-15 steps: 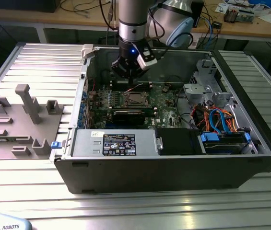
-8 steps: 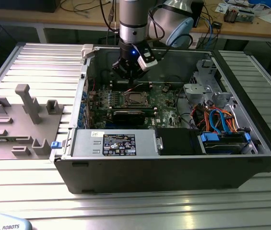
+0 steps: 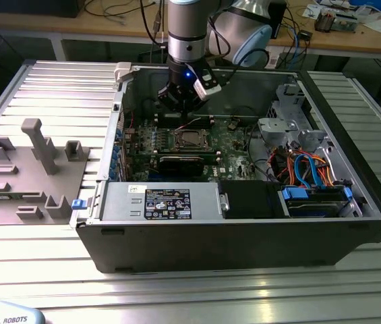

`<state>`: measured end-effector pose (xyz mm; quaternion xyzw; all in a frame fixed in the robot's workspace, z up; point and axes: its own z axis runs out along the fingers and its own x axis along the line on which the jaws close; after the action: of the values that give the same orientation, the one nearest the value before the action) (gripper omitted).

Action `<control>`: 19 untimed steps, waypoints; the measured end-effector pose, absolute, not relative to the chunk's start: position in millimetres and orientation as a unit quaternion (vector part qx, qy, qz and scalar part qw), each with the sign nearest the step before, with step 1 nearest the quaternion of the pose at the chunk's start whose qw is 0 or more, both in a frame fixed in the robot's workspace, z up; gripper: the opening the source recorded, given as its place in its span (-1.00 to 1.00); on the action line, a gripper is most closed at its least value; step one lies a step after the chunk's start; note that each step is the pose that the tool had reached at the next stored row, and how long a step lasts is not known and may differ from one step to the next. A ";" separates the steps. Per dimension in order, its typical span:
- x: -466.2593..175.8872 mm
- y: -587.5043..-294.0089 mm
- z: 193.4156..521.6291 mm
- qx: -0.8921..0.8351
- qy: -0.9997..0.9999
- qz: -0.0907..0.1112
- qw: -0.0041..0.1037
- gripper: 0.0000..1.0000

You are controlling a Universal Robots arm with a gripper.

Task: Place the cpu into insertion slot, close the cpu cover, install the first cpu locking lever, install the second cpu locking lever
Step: 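Install the first cpu locking lever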

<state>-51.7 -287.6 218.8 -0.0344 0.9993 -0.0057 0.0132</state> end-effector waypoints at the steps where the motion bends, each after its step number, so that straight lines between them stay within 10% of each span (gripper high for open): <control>1: -51.7 -287.6 218.5 -0.034 0.999 -0.006 0.013 -0.79; 19: -44.9 -288.5 212.3 -0.034 0.999 -0.008 0.013 -0.79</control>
<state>-44.9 -288.5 212.3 -0.0344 0.9993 -0.0084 0.0130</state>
